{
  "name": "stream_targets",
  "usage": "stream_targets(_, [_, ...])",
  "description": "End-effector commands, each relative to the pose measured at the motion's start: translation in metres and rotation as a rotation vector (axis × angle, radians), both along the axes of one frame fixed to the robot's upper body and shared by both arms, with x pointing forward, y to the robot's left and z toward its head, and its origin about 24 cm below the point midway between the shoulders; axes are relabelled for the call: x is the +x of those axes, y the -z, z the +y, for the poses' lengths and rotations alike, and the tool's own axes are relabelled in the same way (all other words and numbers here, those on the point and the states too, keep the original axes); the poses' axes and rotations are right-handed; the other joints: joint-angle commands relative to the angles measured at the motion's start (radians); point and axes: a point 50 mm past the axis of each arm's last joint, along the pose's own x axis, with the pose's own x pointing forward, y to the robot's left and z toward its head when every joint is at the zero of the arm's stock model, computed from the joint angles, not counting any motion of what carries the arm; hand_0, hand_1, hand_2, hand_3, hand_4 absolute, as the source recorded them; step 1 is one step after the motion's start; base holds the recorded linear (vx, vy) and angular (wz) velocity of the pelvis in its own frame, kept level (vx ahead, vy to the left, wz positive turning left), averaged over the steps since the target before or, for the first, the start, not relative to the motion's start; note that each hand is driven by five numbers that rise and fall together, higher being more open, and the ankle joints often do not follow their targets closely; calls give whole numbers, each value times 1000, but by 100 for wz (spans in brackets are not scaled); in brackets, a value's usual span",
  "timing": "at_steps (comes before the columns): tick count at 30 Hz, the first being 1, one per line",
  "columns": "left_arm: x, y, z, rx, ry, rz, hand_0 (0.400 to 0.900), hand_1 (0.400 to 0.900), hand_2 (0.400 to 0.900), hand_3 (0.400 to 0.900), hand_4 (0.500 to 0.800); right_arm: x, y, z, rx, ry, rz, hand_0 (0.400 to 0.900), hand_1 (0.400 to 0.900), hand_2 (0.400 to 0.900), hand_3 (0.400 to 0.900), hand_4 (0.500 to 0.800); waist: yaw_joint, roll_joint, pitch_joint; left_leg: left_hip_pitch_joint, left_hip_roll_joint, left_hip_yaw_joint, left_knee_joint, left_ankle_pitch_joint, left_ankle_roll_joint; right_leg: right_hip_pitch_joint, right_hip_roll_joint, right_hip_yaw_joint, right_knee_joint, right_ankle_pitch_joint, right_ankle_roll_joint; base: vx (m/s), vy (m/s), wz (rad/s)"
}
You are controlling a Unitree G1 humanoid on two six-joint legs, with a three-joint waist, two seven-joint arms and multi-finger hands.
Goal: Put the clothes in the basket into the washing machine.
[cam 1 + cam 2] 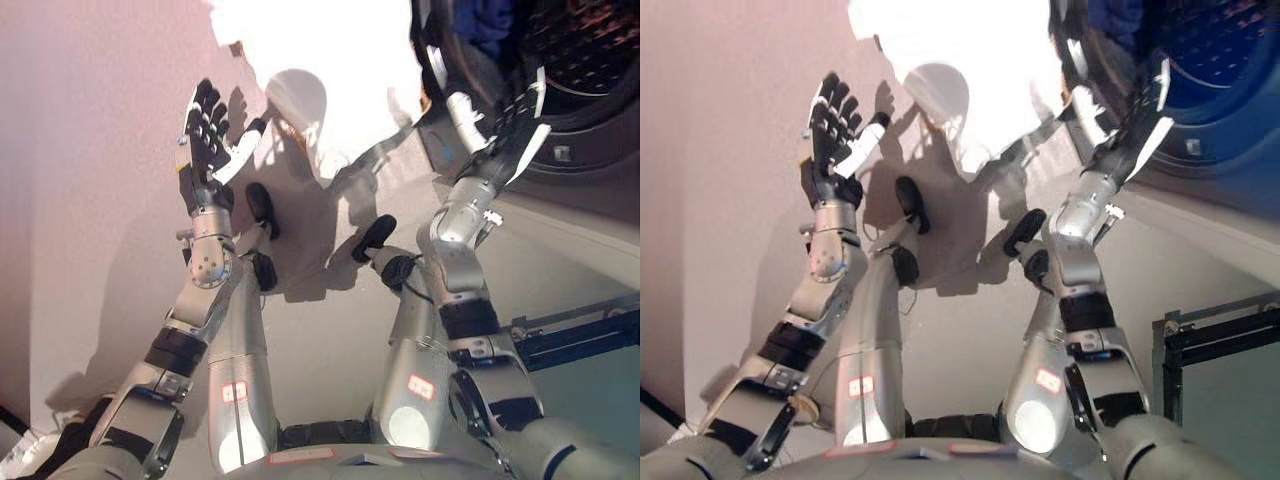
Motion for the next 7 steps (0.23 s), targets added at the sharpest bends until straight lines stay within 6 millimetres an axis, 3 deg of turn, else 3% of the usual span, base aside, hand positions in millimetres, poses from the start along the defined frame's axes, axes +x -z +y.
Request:
stream_targets(1, [-7, 24, 7, -49, 16, 42, 900, 900, 900, 900, 800, -7, 16, -5, -1, -106, -8, 900, 900, 900, 900, 800, -23, -28, -175, 206, 22, -32, 23, -226, -62, -17, 43, -40, -137, 147, 140, 123, 30, -17])
stream_targets(7, [-14, 72, 11, -67, 26, 227, 900, 900, 900, 900, 800, -12, 84, 0, 91, -222, 254, 900, 900, 900, 900, 800, -19, -39, -201, 536, 2, 17, -203, -161, -92, 291, 107, -82, -374, 223, 164, 143, 25, -9])
